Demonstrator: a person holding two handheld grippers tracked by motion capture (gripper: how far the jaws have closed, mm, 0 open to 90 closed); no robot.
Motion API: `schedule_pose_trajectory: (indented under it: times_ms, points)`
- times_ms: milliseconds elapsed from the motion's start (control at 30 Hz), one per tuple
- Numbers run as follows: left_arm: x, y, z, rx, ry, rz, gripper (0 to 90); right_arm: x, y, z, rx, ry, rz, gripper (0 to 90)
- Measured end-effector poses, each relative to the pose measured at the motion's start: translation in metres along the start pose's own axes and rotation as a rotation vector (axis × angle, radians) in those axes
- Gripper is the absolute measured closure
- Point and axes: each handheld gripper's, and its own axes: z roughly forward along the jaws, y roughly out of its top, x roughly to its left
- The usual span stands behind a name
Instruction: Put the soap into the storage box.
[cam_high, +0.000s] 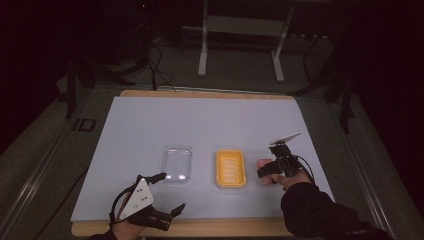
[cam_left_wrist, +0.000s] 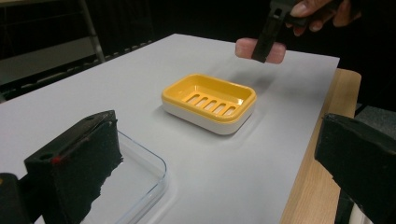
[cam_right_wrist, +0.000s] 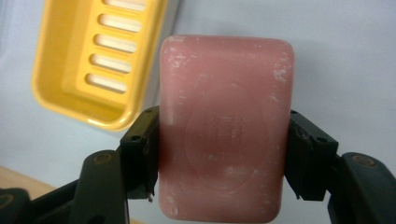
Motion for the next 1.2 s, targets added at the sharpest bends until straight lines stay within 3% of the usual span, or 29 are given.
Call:
schedule_pose_trajectory:
  times_ms: [200,533,800,1000,1200]
  points:
    - [-0.001,0.0,0.0,-0.003,-0.004,0.0,0.6,0.02,0.01,-0.012,-0.024,-0.057,0.002,37.2]
    - [-0.001,0.0,0.0,0.004,-0.006,0.005,0.7,0.064,0.023,-0.015,-0.038,-0.039,-0.055,37.2]
    - [-0.001,0.0,0.001,0.005,-0.014,0.005,0.6,0.086,0.029,-0.004,-0.043,-0.041,-0.058,37.2]
    - [-0.001,0.0,0.0,0.006,-0.017,0.005,0.6,0.1,0.031,0.022,-0.029,-0.022,-0.052,37.2]
    - [-0.001,0.0,0.0,0.004,-0.025,0.01,0.6,0.105,0.032,0.039,-0.022,-0.035,-0.049,37.2]
